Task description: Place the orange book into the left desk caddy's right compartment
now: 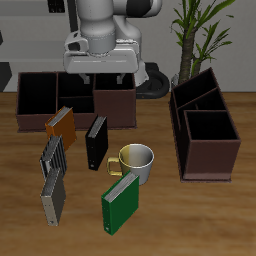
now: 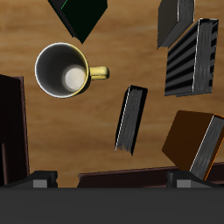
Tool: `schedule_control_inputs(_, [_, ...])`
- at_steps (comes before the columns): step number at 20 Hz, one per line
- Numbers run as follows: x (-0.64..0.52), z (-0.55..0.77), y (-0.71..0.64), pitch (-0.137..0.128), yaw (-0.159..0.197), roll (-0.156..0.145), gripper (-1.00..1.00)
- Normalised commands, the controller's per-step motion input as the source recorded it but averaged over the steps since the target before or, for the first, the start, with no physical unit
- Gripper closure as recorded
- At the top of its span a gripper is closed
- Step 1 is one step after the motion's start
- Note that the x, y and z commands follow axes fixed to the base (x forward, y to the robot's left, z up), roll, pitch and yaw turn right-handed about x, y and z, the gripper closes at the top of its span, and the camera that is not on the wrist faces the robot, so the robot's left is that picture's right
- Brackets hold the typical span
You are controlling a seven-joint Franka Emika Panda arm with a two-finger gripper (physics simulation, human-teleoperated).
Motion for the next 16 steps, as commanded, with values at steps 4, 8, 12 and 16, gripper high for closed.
schedule_control_inputs(4, [-0.12, -0.02, -0.35, -0.035, -0.020, -0.014, -1.00])
schedule_control_inputs(8, [-0.20, -0.09, -0.47, -0.062, -0.033, 0.037, -1.00])
schedule_control_inputs(12, [-0.07, -0.08, -0.31, -0.009, -0.059, 0.003, -1.00])
schedule_control_inputs(16, [-0.06, -0.10, -0.48, -0.041, -0.048, 0.015, -1.00])
